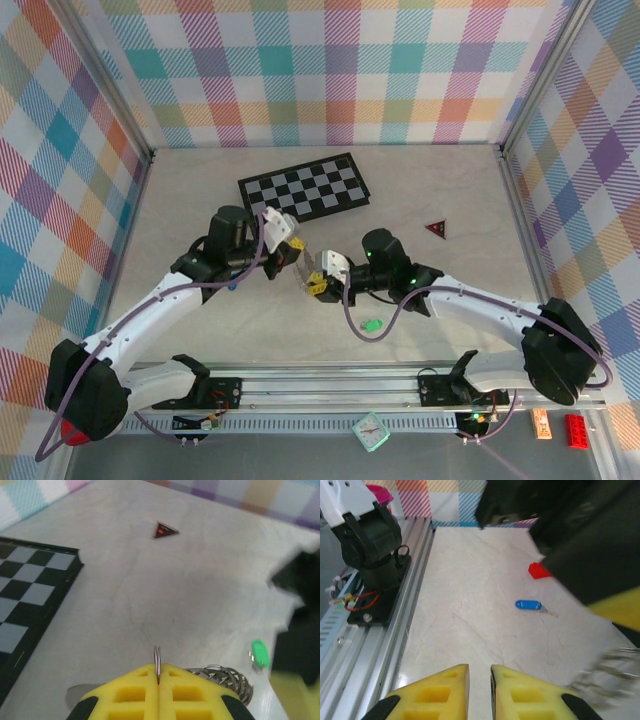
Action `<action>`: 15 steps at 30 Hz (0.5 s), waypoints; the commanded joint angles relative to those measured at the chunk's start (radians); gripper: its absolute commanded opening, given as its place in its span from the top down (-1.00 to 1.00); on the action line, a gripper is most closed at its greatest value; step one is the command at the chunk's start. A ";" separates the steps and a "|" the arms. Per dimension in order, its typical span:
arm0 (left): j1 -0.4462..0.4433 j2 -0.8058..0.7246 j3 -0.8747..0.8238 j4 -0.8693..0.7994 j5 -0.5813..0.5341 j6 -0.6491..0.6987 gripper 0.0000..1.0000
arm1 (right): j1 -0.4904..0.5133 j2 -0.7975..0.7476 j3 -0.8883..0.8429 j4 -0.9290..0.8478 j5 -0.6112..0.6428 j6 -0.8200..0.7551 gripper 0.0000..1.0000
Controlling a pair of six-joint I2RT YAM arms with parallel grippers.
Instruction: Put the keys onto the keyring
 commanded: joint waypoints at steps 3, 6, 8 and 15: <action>-0.053 0.022 0.105 -0.112 -0.205 -0.318 1.00 | 0.050 0.032 -0.014 0.206 0.137 0.142 0.63; -0.076 0.074 0.189 -0.231 -0.277 -0.452 1.00 | 0.060 0.071 -0.020 0.295 0.189 0.202 0.63; -0.081 0.112 0.241 -0.290 -0.296 -0.566 1.00 | 0.068 0.103 -0.021 0.344 0.230 0.226 0.63; -0.090 0.239 0.431 -0.521 -0.290 -0.921 1.00 | 0.070 0.184 -0.079 0.530 0.416 0.226 0.65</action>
